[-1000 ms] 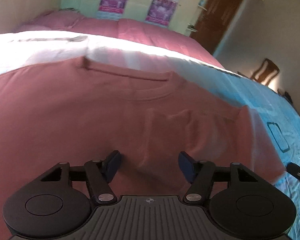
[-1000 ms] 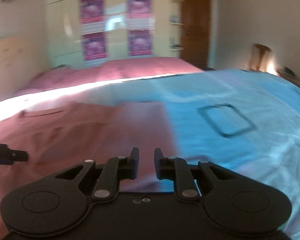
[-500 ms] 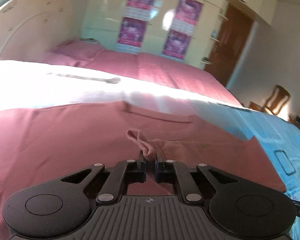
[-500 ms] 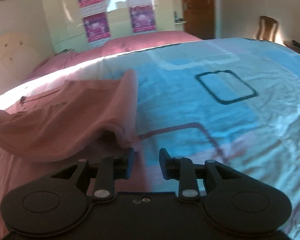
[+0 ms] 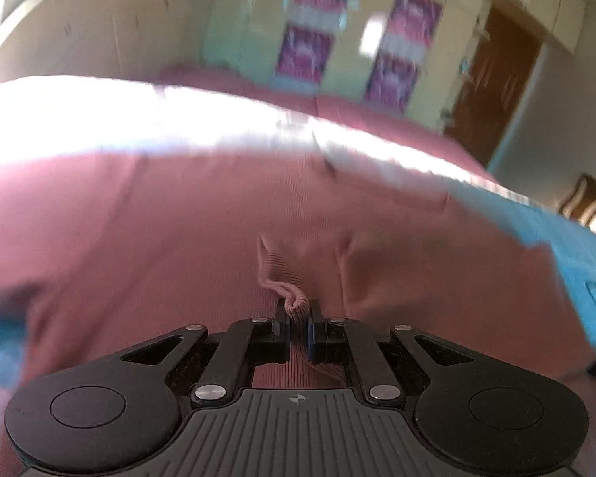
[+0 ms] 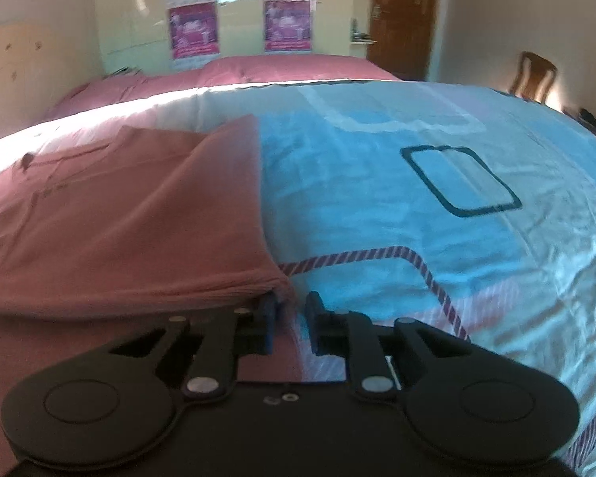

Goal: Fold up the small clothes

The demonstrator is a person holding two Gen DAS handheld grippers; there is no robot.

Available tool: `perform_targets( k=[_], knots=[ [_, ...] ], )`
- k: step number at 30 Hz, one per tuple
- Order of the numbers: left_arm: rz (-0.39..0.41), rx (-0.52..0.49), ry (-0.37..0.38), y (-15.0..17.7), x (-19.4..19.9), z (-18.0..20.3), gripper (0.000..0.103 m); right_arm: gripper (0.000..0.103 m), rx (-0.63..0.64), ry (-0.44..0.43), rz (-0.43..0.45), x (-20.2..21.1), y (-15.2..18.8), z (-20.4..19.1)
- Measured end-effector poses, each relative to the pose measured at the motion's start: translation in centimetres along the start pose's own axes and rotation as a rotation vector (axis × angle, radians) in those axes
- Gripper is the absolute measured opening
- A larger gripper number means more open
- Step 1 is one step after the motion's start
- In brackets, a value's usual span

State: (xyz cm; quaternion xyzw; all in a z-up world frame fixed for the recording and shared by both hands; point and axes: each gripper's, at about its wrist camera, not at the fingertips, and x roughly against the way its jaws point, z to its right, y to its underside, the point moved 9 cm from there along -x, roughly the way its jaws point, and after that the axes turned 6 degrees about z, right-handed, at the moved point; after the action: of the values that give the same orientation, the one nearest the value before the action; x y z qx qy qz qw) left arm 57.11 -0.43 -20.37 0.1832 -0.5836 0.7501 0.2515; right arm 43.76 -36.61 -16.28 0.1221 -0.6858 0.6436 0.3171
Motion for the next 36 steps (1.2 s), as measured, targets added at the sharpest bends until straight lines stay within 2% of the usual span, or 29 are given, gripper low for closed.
perform_targets(
  k=[1,2,3,4,5,6,8,10,11,12,13,14,16,19,22,24,28,31,34,35,36],
  knots=[
    [0.008,0.012,0.008,0.0,0.0,-0.3,0.007,0.028,0.001,-0.012,0.006,0.4,-0.2,0.0],
    [0.013,0.017,0.009,-0.2,0.1,-0.5,0.019,0.031,0.000,-0.020,0.020,0.9,-0.4,0.2],
    [0.025,0.022,0.006,-0.6,0.2,-0.7,0.048,0.031,0.004,-0.026,0.039,1.6,-0.8,0.4],
    [0.049,0.028,-0.001,-1.2,0.2,-1.0,0.065,0.031,0.006,-0.030,0.061,2.3,-1.2,0.7],
    [0.079,0.029,-0.017,-1.8,0.1,-1.3,0.077,0.031,0.005,-0.037,0.083,3.0,-1.6,1.0],
    [0.092,0.026,-0.020,-2.4,-0.2,-1.5,0.077,0.031,0.005,-0.041,0.105,3.4,-2.1,1.2],
    [0.054,0.032,0.016,-2.7,-1.7,-1.3,0.076,0.031,0.011,-0.053,0.136,3.4,-3.4,1.2],
    [0.008,-0.004,0.035,-2.8,-3.6,-0.7,0.067,0.031,-0.009,-0.080,0.139,2.1,-4.8,0.9],
    [-0.008,-0.035,0.032,-2.7,-4.4,-0.3,0.050,0.031,-0.043,-0.102,0.135,1.0,-5.7,0.7],
    [-0.015,-0.057,0.033,-2.7,-4.9,0.1,0.022,0.030,-0.069,-0.119,0.134,-0.2,-6.5,0.5],
    [-0.022,-0.067,0.052,-2.8,-5.2,0.5,0.005,0.029,-0.078,-0.127,0.129,-1.4,-7.0,0.2],
    [-0.013,-0.064,0.063,-3.0,-4.8,0.7,0.005,0.028,-0.076,-0.122,0.120,-2.7,-7.5,0.0],
    [0.058,-0.042,0.053,-3.9,-3.4,0.7,0.005,0.028,-0.078,-0.114,0.094,-5.2,-8.0,-0.2],
    [0.163,-0.006,0.008,-4.9,-1.3,-0.3,0.005,0.028,-0.133,-0.139,0.071,-7.2,-8.5,0.1],
    [0.105,0.002,-0.047,-3.5,-2.6,-1.6,0.005,0.029,-0.126,-0.153,0.071,-7.9,-8.7,-0.1],
    [0.071,0.010,-0.038,-2.8,-3.5,-1.9,0.005,0.029,-0.113,-0.162,0.058,-8.5,-8.8,-0.5],
    [0.077,0.002,-0.028,-3.2,-3.5,-1.7,0.005,0.029,-0.121,-0.205,0.070,-9.0,-9.7,-1.3],
    [0.096,0.016,-0.007,-2.9,-3.0,-1.7,0.005,0.029,-0.179,-0.215,0.081,-9.4,-10.7,-1.0],
    [0.074,0.033,0.015,-2.5,-2.7,-1.9,0.005,0.032,-0.218,-0.257,0.119,-8.4,-11.6,-1.0],
    [0.068,0.038,0.016,-2.3,-2.9,-1.8,0.005,0.032,-0.202,-0.279,0.116,-8.4,-11.7,-1.6],
    [0.067,0.033,0.009,-2.3,-3.1,-1.7,0.005,0.027,-0.163,-0.284,0.104,-8.8,-11.4,-2.2]
  ],
)
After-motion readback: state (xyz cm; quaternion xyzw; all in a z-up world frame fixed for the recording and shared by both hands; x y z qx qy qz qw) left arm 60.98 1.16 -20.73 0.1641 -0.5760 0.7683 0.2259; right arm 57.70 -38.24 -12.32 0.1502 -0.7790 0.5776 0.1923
